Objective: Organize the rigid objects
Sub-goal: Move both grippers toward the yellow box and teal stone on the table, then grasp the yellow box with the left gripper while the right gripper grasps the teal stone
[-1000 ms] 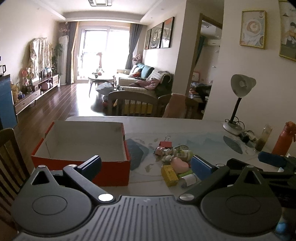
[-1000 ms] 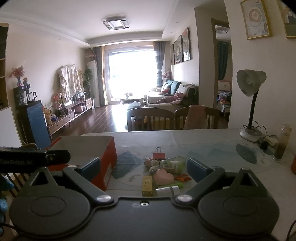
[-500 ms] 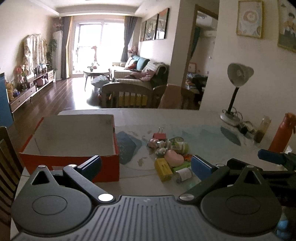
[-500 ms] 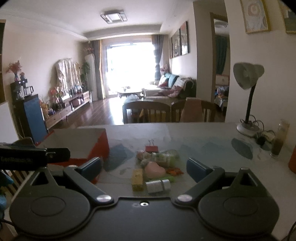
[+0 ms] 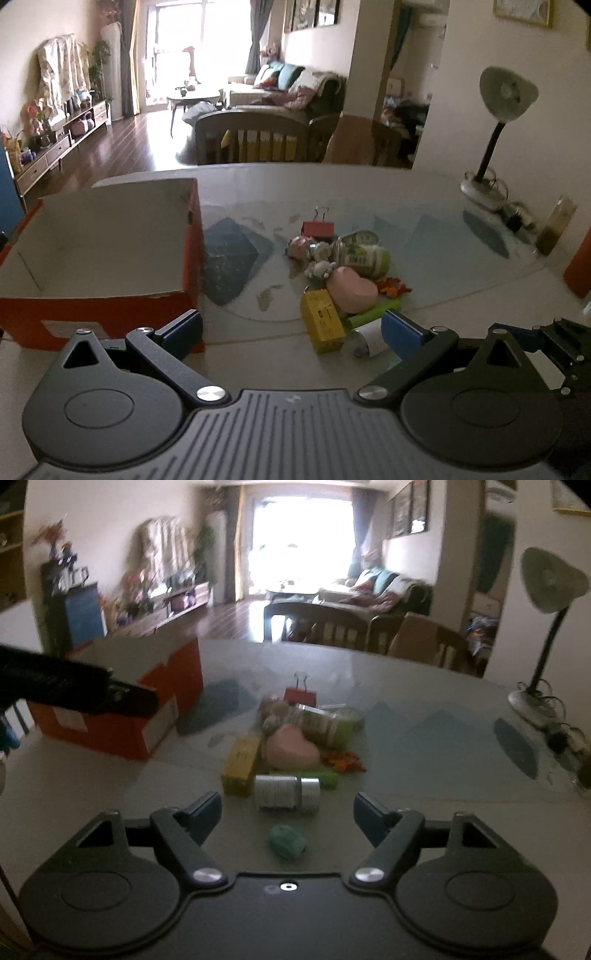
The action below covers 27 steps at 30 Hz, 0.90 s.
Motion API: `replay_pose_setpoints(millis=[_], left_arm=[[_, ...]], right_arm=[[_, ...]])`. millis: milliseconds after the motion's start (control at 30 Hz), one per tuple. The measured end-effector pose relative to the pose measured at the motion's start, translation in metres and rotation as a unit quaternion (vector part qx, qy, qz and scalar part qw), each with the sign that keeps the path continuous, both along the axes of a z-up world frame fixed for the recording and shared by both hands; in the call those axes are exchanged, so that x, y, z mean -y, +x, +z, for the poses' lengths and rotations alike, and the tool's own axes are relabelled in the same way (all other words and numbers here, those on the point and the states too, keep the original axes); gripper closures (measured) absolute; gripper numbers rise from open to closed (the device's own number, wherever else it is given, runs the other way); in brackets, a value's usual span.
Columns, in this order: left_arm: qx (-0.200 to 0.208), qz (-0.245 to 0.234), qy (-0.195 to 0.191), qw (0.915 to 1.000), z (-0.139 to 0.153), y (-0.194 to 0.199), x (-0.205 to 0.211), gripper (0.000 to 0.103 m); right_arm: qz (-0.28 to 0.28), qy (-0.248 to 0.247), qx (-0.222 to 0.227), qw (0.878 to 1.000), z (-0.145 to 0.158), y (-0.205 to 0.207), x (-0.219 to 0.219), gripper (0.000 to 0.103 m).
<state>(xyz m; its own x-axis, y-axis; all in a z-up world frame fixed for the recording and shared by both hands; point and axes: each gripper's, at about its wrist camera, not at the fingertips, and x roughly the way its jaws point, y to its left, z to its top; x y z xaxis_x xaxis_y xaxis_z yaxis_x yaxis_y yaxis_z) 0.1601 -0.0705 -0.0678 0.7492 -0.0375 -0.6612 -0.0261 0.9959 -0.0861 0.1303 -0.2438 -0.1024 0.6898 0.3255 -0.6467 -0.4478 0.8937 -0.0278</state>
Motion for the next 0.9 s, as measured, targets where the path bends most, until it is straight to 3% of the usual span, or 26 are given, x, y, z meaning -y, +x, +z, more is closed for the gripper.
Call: replay_pose_setpoints(millis=[233,600,900], left_arm=[[-0.051,0.017,0.003,0.9986,-0.037,0.043,0.012,0.000],[-0.095,0.037,0.017,0.9947,-0.076,0.095,0.028,0.000],[-0.126,0.042,0.018,0.9910,-0.094,0.113,0.032,0.017]], right_arm=[[0.044,-0.023,-0.040,0.998,-0.031,0.030,0.003,0.033],[0.102,-0.043,-0.074,0.991,-0.059,0.060,0.000,0.048],[0.130,-0.043,-0.087,0.987,-0.066,0.069,0.001,0.055]])
